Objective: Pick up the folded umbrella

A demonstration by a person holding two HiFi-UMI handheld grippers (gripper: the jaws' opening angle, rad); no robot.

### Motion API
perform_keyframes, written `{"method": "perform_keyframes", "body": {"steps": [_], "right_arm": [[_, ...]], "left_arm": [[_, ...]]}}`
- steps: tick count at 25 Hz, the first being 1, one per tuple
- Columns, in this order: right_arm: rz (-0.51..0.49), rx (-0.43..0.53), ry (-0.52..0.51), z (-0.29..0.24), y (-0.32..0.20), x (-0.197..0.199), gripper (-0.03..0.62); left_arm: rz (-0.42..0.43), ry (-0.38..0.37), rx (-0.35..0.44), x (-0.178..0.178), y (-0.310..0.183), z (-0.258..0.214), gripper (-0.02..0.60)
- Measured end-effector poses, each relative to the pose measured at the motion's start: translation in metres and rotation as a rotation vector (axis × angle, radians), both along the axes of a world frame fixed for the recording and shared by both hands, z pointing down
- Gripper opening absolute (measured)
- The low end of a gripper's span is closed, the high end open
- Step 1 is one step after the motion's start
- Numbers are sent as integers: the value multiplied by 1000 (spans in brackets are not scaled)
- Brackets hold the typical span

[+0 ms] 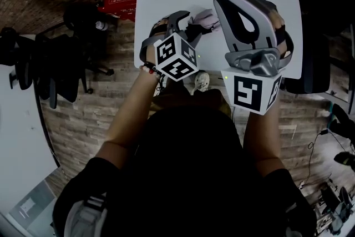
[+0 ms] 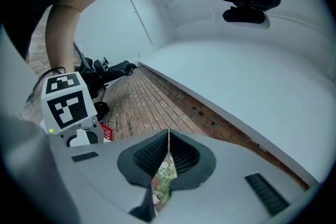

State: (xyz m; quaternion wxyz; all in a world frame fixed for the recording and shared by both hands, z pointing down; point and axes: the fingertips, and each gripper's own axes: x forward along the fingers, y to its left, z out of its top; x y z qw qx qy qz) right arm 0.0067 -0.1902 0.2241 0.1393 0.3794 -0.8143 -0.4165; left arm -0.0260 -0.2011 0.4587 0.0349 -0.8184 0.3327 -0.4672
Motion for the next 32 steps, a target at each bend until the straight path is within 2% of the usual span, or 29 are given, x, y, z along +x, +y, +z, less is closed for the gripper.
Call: {"method": "perform_keyframes", "body": {"steps": [3, 12, 26, 32], "right_arm": [[10, -6, 5, 2, 0, 1, 31], [51, -37, 29, 14, 0, 9, 31], [53, -73, 25, 30, -3, 8, 31], [57, -87, 37, 37, -6, 7, 31]], "left_arm": [[8, -13, -69, 0, 5, 14, 308], [-3, -4, -204, 1, 15, 49, 328], [-29, -35, -338, -12, 20, 91, 330], [-52, -32, -422, -17, 26, 108, 378]]}}
